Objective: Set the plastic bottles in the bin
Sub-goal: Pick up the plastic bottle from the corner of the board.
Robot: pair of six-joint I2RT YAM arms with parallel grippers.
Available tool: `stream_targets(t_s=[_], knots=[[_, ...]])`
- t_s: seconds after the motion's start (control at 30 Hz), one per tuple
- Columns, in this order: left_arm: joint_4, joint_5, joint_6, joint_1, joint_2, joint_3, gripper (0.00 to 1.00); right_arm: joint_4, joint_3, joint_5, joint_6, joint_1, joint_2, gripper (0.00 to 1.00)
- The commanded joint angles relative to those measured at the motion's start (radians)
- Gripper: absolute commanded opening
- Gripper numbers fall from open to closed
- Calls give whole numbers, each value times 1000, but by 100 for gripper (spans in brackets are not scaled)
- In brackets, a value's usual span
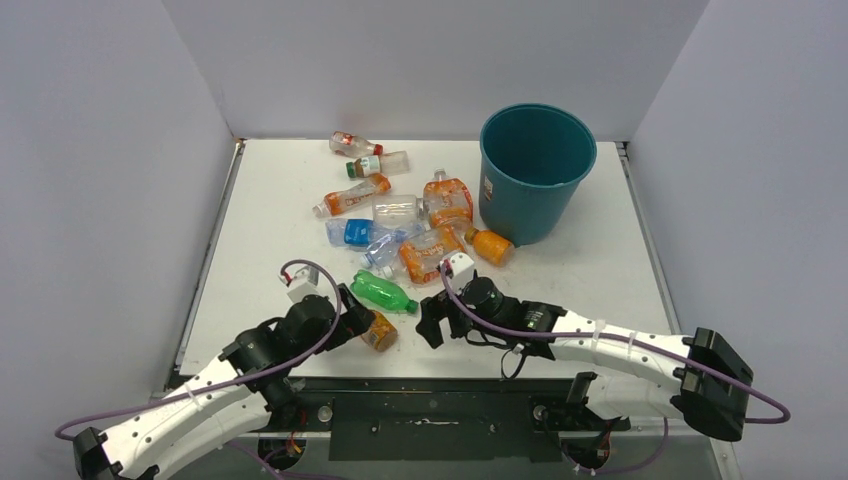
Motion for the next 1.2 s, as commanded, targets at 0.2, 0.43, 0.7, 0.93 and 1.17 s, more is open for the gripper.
stream_targets(t_s=[0.2,0.43,0.7,0.93,1.17], knots=[[239,112,-120,25,103,-104,96,89,-39,198,70,33,8,100],[298,126,-134,64,260,-103,96,41,-38,235,75,36,-29,100],[294,67,-180,73,280,-138,91,12,-50,256,82,37,-65,100],[372,94,-165,73,309,-182,77,-2,-30,254,69,36,-61,100],[440,130,-130,72,309,-205,59,-17,-6,237,50,36,-62,100]])
